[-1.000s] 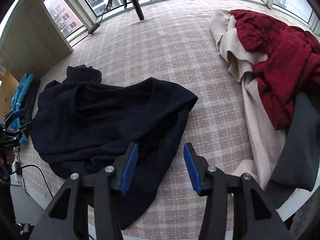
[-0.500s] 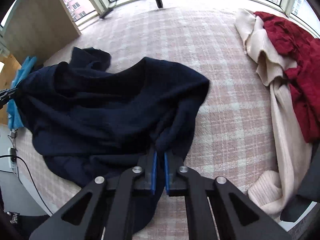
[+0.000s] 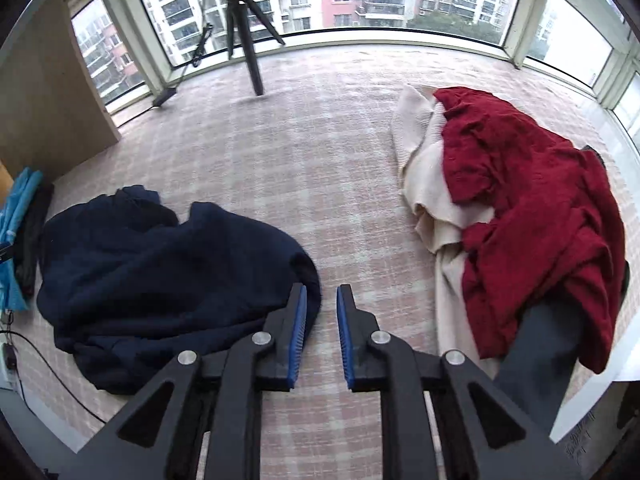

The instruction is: Fold clothes

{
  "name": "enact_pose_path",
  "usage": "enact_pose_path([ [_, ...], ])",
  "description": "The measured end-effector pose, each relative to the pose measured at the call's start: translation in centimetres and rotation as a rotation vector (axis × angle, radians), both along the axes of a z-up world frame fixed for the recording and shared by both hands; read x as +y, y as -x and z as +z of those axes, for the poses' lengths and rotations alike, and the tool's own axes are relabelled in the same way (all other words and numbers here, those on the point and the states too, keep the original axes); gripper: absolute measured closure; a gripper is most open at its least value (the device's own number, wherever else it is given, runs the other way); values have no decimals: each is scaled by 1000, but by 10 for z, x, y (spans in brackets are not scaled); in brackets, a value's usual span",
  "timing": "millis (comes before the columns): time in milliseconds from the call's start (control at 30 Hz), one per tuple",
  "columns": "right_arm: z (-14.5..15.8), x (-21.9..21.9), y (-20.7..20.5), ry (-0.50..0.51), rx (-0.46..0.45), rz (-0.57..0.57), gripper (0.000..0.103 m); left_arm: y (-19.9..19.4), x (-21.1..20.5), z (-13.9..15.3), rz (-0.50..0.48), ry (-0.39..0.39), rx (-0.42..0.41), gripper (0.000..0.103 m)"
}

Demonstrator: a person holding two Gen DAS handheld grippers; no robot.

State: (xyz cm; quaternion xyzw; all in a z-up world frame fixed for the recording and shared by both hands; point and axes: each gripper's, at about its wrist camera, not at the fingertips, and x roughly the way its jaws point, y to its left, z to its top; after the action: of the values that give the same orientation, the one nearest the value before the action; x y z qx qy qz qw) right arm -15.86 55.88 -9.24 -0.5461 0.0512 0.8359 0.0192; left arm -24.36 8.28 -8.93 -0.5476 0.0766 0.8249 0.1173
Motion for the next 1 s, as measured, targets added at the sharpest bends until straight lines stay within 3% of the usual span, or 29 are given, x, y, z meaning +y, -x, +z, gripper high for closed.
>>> enact_pose_path([
  [33, -3, -13, 4, 1, -1, 38, 67, 0, 7, -3, -28, -14, -4, 61],
  [100, -11, -36, 13, -20, -10, 103, 54, 6, 23, -4, -81, -8, 2, 61],
  [167, -23, -46, 23, -26, -29, 134, 54, 16, 41, -4, -131, 9, 14, 59],
  [267, -43, -51, 38, -27, -62, 159, 53, 31, 65, -6, -207, 31, 28, 48],
  [333, -56, -55, 48, -28, -85, 176, 52, 46, 81, -12, -263, 35, 20, 47],
  [467, -82, -62, 68, -30, -130, 210, 50, 70, 112, -40, -389, 76, -33, 38],
  [567, -95, -63, 70, -22, -138, 219, 50, 80, 129, -70, -430, 132, -107, 42],
  [600, -96, -66, 67, -22, -136, 228, 58, 78, 132, -78, -445, 144, -125, 54],
  [633, -95, -67, 64, -9, -132, 235, 86, 75, 135, -84, -464, 160, -136, 67],
  [667, -93, -67, 60, 17, -128, 238, 94, 70, 136, -87, -486, 179, -133, 94],
  [700, -89, -66, 57, 39, -119, 236, 94, 65, 135, -85, -501, 177, -123, 98],
  [767, -71, -60, 51, 84, -76, 219, 95, 56, 129, -71, -514, 134, -100, 98],
  [867, -29, -46, 49, 142, 22, 179, 96, 55, 106, -30, -446, 50, -33, 99],
  [1000, 66, -30, 54, 209, 221, 133, 97, 61, 75, 65, -324, -29, 161, 99],
])
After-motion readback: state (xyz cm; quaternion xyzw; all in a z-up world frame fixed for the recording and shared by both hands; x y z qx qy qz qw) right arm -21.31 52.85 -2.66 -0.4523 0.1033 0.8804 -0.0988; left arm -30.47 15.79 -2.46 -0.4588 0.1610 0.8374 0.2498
